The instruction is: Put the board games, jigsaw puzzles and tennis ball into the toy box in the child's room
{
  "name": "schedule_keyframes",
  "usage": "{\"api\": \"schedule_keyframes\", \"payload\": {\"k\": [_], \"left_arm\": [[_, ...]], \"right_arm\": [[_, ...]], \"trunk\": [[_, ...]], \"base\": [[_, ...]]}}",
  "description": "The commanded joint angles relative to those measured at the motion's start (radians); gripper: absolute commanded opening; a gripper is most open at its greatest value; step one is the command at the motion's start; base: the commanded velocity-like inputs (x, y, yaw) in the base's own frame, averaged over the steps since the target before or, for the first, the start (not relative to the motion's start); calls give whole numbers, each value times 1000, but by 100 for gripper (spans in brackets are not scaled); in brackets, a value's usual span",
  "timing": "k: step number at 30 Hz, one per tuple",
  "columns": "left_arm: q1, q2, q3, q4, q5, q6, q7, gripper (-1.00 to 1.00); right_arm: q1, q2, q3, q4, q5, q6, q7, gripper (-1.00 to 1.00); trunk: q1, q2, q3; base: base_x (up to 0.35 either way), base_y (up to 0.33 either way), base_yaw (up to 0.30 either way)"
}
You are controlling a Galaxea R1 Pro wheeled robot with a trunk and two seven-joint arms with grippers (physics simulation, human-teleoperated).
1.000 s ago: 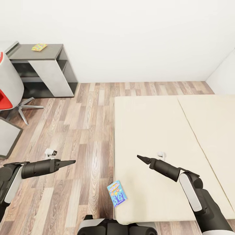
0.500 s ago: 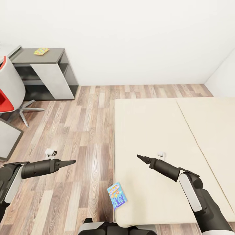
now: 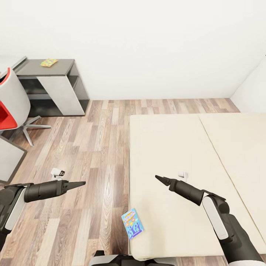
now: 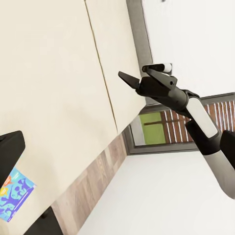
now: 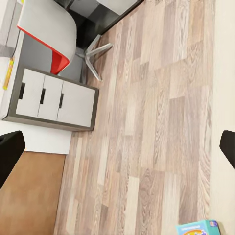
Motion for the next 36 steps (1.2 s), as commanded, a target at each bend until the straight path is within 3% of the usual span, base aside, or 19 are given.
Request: {"api": "schedule_keyframes", "payload": {"k": [1,10,17,28,36], "left_arm": [[0,0,0,0,2,10,-1,100],[0,0,-5,11,1,11,20,100],[-1,0,-6,14,3,13,91,100],[-6,-7,-6,30,6,14,373,100],[-12,-47,-7,38,7,14,585,100]], "right_arm": [[-1,0,-1,0,-4,7,0,100],[-1,0,-1,1,9,-4,-2,100],[-1,1,-1,1,36,-17,-2,100],[-1,2,-2,27,48,-21,-10,100],[-1,8,-10,101,104,-26,-19,100]], "trunk": [[1,-2,0],[1,-2,15],[1,-2,27],[1,-2,45],[1,-2,58]], "base": [[0,0,0],[0,0,0],[0,0,0],[0,0,0],[0,0,0]]}}
